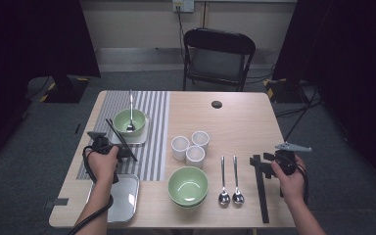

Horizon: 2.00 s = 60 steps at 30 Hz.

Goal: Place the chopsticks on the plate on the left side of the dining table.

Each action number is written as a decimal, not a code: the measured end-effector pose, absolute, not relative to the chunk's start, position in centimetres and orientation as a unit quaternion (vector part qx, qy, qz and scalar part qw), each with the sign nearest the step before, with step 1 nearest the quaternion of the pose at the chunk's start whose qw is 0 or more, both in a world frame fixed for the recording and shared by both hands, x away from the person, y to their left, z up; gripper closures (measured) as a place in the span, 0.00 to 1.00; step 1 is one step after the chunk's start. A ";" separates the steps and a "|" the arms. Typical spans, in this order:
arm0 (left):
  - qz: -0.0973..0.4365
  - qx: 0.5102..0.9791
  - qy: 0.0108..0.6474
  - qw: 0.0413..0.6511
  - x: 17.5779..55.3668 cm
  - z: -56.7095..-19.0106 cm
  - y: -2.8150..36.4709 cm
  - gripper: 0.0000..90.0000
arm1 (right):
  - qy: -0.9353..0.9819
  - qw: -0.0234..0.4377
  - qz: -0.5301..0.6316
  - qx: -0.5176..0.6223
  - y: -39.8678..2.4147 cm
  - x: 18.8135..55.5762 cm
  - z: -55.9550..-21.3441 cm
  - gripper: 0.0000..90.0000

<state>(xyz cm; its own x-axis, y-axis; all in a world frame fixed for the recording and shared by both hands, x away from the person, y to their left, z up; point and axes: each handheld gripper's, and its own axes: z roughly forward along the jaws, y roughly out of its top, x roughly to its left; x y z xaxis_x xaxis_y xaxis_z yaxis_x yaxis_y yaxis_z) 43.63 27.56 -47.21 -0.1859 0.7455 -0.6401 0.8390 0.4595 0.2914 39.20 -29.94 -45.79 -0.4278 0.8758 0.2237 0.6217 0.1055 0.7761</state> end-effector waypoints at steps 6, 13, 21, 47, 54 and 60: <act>-0.062 0.514 0.768 0.377 43.6 -47.1 27.7 0.93 | 0.728 0.146 0.429 0.514 -30.0 39.2 -45.8 0.29; -0.062 0.514 0.768 0.376 43.8 -47.1 27.7 0.90 | 0.729 0.147 0.428 0.514 -29.9 39.2 -45.8 0.29; -0.068 0.506 0.770 0.383 43.9 -47.6 27.6 0.89 | 0.729 0.147 0.426 0.514 -30.0 39.3 -45.9 0.29; -0.060 0.529 0.770 0.351 45.0 -46.8 25.8 0.78 | 0.731 0.147 0.426 0.512 -29.9 39.3 -45.9 0.29; -0.062 0.514 0.781 0.349 45.5 -47.0 25.6 0.75 | 0.732 0.145 0.428 0.511 -29.9 39.3 -45.9 0.29; -0.065 0.517 0.780 0.346 45.7 -47.2 25.4 0.78 | 0.731 0.146 0.428 0.511 -30.0 39.4 -45.9 0.29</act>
